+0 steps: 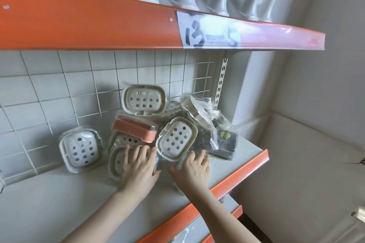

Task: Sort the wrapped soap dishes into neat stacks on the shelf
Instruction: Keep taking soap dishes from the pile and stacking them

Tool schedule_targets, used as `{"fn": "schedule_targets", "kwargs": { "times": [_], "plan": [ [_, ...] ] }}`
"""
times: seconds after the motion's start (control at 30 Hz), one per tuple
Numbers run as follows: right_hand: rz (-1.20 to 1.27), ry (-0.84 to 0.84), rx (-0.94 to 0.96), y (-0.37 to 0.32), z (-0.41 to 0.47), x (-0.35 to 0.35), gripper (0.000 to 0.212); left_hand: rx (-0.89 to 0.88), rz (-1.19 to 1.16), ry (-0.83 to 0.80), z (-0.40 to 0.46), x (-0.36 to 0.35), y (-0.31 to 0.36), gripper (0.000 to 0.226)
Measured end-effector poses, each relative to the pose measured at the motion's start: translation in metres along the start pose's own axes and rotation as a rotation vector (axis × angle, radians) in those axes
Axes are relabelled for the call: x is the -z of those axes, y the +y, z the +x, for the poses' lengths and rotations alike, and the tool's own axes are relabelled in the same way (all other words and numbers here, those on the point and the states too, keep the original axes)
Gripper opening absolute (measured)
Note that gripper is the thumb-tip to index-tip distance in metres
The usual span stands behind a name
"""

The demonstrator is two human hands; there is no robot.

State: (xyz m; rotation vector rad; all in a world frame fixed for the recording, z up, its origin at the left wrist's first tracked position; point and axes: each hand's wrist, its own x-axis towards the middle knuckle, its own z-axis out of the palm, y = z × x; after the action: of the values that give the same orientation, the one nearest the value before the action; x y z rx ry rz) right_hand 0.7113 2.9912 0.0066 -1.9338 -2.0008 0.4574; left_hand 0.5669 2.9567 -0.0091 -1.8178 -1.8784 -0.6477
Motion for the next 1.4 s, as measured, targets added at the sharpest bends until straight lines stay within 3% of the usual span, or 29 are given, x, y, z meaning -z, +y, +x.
{"fn": "schedule_targets", "kwargs": {
  "times": [0.37,0.63,1.0,1.4],
  "plan": [
    [0.016,-0.087,0.036,0.007,-0.011,0.003,0.074,0.078,0.080,0.063,-0.029,0.015,0.002,0.045],
    [0.004,-0.116,0.044,0.008,-0.010,0.015,0.073,0.182,-0.029,0.138,-0.050,0.039,-0.012,0.045],
    [0.014,-0.199,0.121,-0.011,-0.027,0.014,0.069,0.615,-0.372,0.376,-0.073,0.075,-0.048,0.034],
    [-0.058,-0.288,0.339,-0.052,-0.073,-0.007,0.067,0.959,-0.560,0.289,-0.121,0.083,-0.090,0.024]
  ]
}}
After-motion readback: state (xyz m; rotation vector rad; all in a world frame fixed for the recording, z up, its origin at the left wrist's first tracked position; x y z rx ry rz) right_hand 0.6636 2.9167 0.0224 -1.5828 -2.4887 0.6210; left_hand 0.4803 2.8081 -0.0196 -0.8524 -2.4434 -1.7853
